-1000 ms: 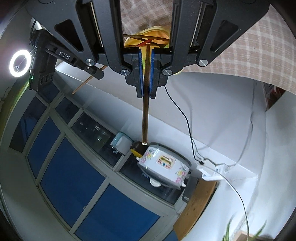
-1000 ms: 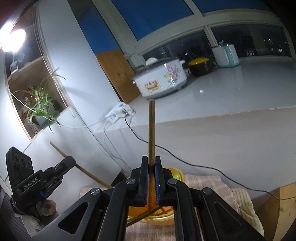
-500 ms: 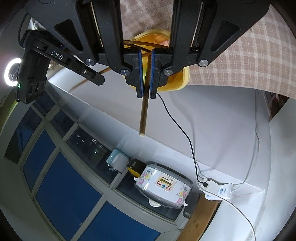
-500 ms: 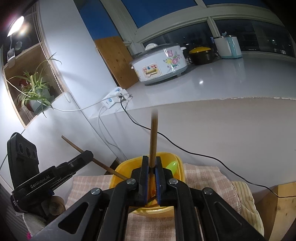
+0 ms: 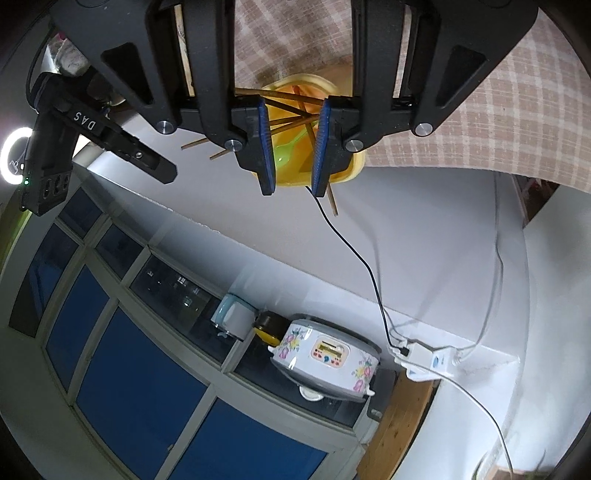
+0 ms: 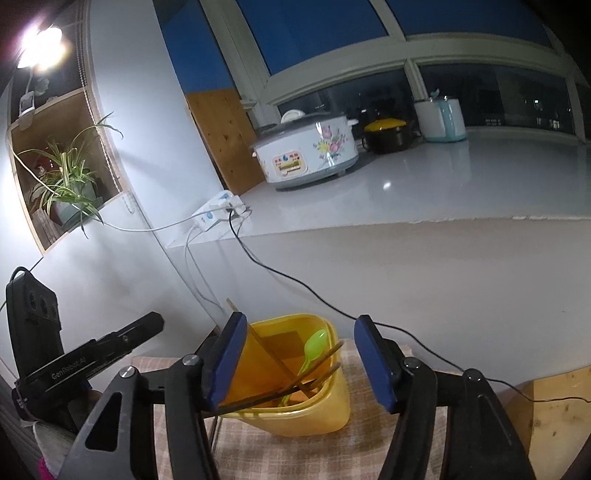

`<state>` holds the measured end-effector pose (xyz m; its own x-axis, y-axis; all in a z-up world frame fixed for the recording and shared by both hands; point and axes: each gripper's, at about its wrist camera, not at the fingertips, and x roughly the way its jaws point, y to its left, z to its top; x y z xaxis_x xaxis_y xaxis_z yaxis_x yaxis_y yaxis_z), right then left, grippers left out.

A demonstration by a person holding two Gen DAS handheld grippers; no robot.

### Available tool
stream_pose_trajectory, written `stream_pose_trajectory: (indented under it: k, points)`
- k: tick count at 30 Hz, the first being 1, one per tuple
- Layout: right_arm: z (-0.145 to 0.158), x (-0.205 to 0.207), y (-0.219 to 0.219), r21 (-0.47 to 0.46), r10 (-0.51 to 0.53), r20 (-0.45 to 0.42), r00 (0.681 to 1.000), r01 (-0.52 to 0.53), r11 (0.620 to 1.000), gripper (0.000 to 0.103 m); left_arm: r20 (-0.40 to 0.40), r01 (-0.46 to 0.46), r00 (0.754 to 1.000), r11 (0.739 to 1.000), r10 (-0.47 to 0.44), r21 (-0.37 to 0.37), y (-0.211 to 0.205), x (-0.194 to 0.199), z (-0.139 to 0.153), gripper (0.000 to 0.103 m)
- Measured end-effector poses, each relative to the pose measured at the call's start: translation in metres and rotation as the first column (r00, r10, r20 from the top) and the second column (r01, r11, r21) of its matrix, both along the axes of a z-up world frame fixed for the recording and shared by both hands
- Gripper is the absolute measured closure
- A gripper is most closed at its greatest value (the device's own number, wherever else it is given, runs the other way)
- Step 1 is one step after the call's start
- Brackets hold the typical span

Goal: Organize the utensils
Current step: 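Open both tools to drop the chopsticks into the yellow bin, then move both tools back down to the chopsticks on the cloth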

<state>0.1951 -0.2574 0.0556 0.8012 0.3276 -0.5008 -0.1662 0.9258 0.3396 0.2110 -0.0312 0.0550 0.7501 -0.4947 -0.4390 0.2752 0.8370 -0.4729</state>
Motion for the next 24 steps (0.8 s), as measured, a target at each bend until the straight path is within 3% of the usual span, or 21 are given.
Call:
stream_pose_trajectory:
  k: [6,10,16,19,21,24]
  points:
    - [0.012,-0.020,0.002,-0.053,-0.006,0.042,0.999,0.008,0.999,0.027,0.026,-0.012,1.000,1.000,0.011,0.028,0.007,-0.018,0.006,0.085]
    - [0.017,-0.034,0.001,-0.081,-0.014,0.065,0.998,0.019,0.997,0.020,0.049,-0.022,0.999,0.996,0.018,0.088,0.011,-0.034,0.009,0.085]
    - [0.015,-0.060,0.003,-0.104,-0.001,0.068,0.998,0.008,0.995,0.012,0.070,-0.059,0.996,0.985,0.048,0.163,0.025,-0.059,0.006,0.067]
    - [0.011,-0.075,0.006,-0.122,0.008,0.076,0.997,0.001,0.992,0.001,0.071,-0.074,0.996,0.977,0.061,0.202,0.034,-0.072,0.001,0.058]
    - [0.007,-0.082,0.010,-0.136,0.020,0.075,0.997,-0.010,0.991,0.000,0.064,-0.084,0.995,0.971,0.071,0.225,0.039,-0.078,-0.003,0.038]
    - [0.000,-0.095,0.017,-0.154,0.051,0.071,0.996,-0.040,0.987,0.000,0.045,-0.090,0.996,0.963,0.082,0.253,0.052,-0.088,-0.013,0.036]
